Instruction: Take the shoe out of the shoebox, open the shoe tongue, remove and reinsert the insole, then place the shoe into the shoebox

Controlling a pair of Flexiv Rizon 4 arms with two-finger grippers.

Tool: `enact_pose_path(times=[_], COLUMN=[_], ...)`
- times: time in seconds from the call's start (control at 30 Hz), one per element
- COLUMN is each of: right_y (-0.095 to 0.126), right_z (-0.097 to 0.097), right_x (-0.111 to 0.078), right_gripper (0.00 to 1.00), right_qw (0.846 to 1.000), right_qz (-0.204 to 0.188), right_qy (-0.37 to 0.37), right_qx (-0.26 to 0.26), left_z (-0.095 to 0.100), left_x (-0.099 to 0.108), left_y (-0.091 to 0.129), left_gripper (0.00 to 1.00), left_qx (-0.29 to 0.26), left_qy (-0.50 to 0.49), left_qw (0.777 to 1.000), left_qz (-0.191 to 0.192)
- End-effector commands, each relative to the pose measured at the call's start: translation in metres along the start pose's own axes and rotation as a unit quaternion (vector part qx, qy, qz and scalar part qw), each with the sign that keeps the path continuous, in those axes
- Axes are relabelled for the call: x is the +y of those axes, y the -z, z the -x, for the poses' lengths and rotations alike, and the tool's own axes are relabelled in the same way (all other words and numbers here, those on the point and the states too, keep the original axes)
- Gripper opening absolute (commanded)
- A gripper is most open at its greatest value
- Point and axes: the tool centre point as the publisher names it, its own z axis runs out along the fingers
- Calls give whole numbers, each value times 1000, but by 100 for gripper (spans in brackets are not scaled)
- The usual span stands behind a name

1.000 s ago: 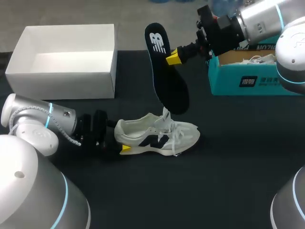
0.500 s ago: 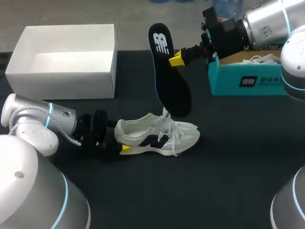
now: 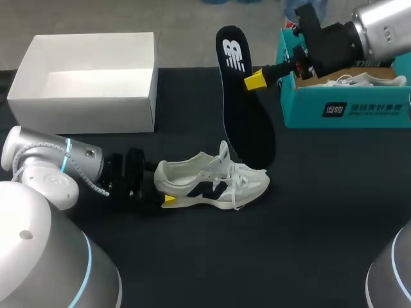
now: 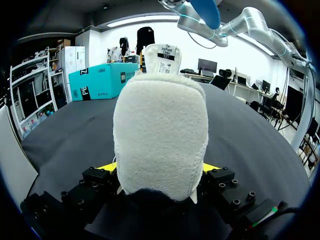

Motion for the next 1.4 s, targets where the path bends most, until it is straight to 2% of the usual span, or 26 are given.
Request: enact_pose_path(times=[0.03, 0.3, 0.47, 0.77, 1.4], right_y=[14, 29, 34, 37, 37], right_z=[-20, -38, -42, -41, -41], right_x=[-9, -11, -15, -14, -14], right_gripper=[0, 0, 0, 0, 0], right_qw=[1000, 998, 996, 998, 998], right_qz=[13, 34, 43, 25, 25], right_qy=[-14, -38, -46, -36, -36], right_qx=[-24, -48, -58, -49, -49], left_z=[0, 0, 0, 0, 0], left_x=[1, 1, 1, 1, 1], left_y=[-1, -1, -1, -1, -1], left_gripper=[0, 0, 0, 0, 0], left_qx=[0, 0, 0, 0, 0], left_qy=[0, 0, 0, 0, 0], left_qw=[1000, 1000, 1000, 1000, 1000], left_qz=[1, 1, 1, 1, 1])
